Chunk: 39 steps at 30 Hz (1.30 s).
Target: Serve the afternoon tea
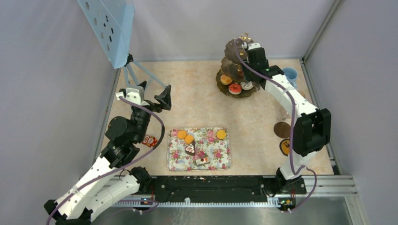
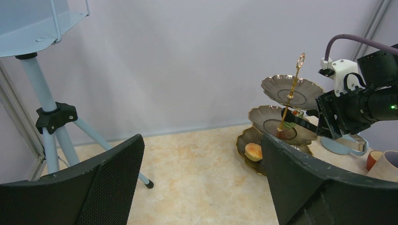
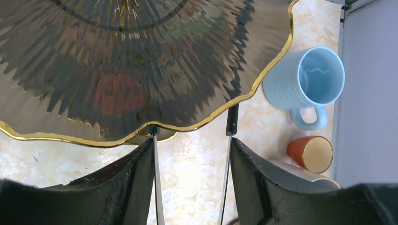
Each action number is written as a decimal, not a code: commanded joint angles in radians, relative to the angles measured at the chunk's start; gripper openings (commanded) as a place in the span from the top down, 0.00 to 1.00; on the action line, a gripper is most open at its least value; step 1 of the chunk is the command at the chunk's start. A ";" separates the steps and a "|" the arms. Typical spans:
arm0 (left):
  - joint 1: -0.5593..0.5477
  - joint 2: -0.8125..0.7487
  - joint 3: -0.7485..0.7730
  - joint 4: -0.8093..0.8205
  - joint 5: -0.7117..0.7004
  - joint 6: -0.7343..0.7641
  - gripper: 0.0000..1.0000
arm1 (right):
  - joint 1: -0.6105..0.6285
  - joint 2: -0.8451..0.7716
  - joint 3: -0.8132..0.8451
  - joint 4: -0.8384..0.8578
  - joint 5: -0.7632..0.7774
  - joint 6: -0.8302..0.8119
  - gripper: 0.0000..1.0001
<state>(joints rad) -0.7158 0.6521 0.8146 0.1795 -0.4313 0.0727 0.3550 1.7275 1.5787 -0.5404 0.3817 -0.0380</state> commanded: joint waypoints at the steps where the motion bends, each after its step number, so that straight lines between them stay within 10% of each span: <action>1: 0.002 -0.003 0.005 0.031 0.008 -0.008 0.01 | -0.005 -0.095 0.002 -0.009 0.004 0.005 0.45; 15: 0.001 -0.002 0.007 0.026 0.016 -0.019 0.01 | 0.089 -0.424 -0.255 -0.177 -0.038 0.112 0.48; 26: 0.005 -0.003 0.011 0.024 0.001 -0.005 0.01 | 0.768 -0.627 -0.435 -0.230 -0.279 0.060 0.50; 39: 0.005 -0.027 0.004 0.036 -0.033 0.010 0.01 | 0.970 -0.540 -0.467 -0.351 -0.275 -0.139 0.53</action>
<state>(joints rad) -0.7147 0.6430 0.8146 0.1791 -0.4465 0.0742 1.2816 1.2076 1.1152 -0.8703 0.1032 -0.1047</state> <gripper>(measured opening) 0.987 0.466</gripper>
